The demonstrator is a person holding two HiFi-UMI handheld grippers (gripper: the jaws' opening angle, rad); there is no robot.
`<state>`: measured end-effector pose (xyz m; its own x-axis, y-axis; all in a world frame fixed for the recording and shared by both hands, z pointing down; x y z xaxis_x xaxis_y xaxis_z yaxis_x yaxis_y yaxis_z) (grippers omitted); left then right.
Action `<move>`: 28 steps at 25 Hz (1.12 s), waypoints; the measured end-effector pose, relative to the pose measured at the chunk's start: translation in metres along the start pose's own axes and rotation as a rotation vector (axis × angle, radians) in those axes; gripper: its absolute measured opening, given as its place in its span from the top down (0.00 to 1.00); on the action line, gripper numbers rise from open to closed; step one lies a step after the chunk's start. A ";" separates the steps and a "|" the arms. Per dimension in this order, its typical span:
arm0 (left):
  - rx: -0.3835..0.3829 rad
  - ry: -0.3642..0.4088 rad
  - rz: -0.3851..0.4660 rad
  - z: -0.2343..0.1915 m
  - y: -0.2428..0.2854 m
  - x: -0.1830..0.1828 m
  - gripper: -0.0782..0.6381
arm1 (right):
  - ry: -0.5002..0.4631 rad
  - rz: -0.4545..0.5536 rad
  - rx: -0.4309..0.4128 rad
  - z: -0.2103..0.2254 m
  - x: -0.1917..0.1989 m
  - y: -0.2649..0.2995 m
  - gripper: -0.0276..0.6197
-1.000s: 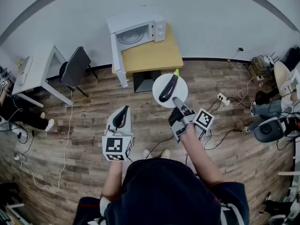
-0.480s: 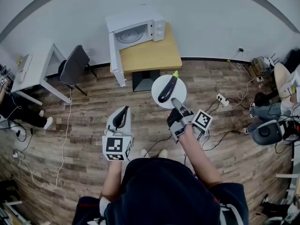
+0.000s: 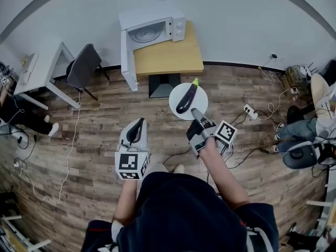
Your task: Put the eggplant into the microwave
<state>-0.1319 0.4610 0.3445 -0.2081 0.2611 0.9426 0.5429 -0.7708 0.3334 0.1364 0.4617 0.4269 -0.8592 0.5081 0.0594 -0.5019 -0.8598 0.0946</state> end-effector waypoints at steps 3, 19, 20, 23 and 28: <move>-0.004 -0.003 -0.011 0.006 0.000 0.006 0.87 | 0.000 -0.006 0.017 0.007 -0.004 -0.004 0.91; 0.016 -0.006 -0.039 -0.029 0.054 0.003 0.87 | 0.017 0.010 0.050 0.017 -0.035 0.046 0.91; 0.019 -0.003 -0.039 -0.034 0.062 -0.001 0.87 | 0.016 0.011 0.050 0.016 -0.040 0.054 0.91; 0.024 0.001 -0.041 -0.051 0.087 -0.011 0.87 | 0.020 0.016 0.048 0.015 -0.056 0.077 0.91; 0.037 0.010 -0.046 -0.076 0.127 -0.030 0.87 | 0.024 0.025 0.056 0.009 -0.083 0.116 0.91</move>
<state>-0.1187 0.3111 0.3574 -0.2415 0.2904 0.9259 0.5621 -0.7359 0.3774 0.1507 0.3204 0.4419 -0.8739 0.4845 0.0385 -0.4744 -0.8676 0.1492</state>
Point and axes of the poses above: the fingertips, and each gripper's own axes: y forward along the fingers, z to its right, x out of its underside, the point moved 7 cm from there along -y, backward along the fingers, and after that the axes turned 11 degrees about -z, right-handed, at the moved point
